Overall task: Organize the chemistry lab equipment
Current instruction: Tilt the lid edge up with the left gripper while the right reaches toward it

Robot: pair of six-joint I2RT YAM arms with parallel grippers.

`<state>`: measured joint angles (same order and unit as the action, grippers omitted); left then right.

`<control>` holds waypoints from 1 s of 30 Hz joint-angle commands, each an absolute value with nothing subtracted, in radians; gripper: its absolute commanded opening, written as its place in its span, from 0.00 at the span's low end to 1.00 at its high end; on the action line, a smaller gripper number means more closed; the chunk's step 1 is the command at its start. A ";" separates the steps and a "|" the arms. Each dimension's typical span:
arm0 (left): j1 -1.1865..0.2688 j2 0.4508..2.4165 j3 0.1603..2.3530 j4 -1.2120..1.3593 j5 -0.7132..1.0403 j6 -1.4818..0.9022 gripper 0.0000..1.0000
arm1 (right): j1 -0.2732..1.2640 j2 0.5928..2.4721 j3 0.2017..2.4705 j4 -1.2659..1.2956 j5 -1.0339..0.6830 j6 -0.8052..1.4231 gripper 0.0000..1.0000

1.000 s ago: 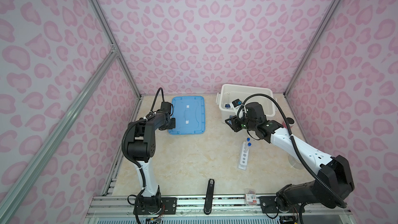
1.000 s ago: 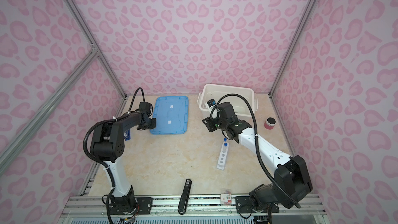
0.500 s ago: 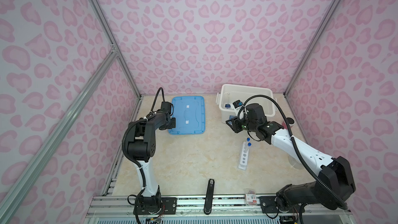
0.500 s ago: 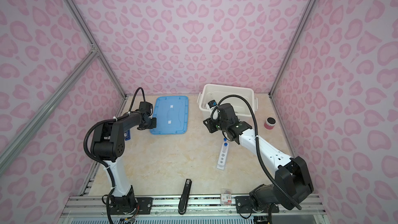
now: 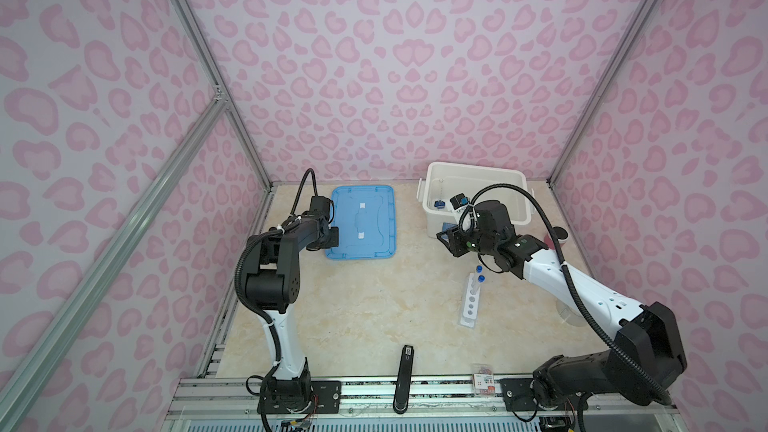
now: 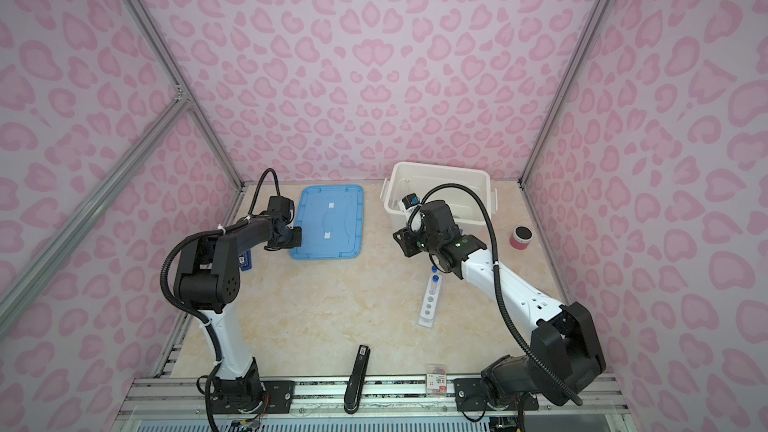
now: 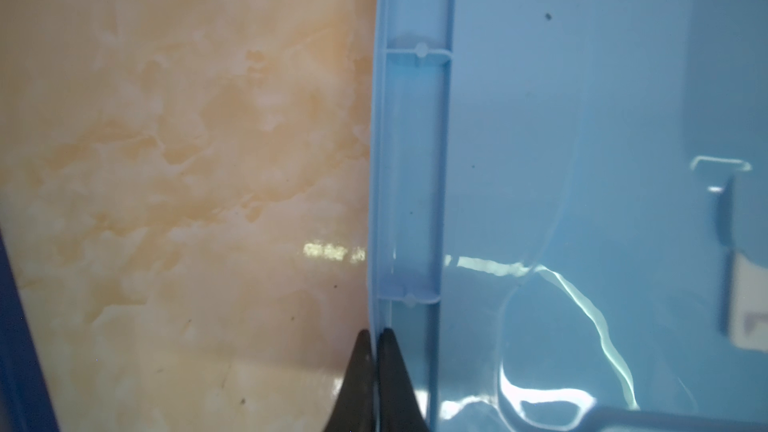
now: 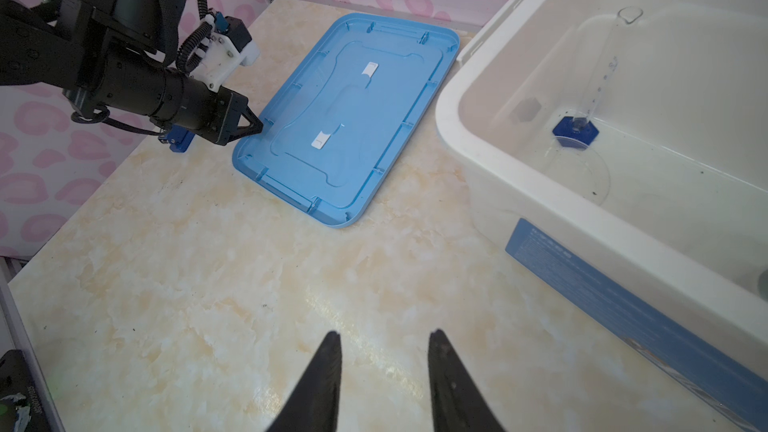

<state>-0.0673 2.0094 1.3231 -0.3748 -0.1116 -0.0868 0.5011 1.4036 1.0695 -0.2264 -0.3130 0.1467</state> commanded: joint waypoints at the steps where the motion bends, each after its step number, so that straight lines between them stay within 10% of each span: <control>1: -0.068 1.995 1.316 -0.451 -0.111 -0.071 0.04 | 0.500 1.413 1.070 -0.206 -0.309 0.156 0.36; 30: -0.064 1.678 1.371 -0.575 -0.114 -0.025 0.04 | 0.481 1.593 1.027 0.049 -0.629 0.277 0.50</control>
<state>-0.0647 1.7203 1.3411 -0.5735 -0.1162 -0.0334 0.4797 1.5734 1.0473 -0.0586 -0.5293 0.2356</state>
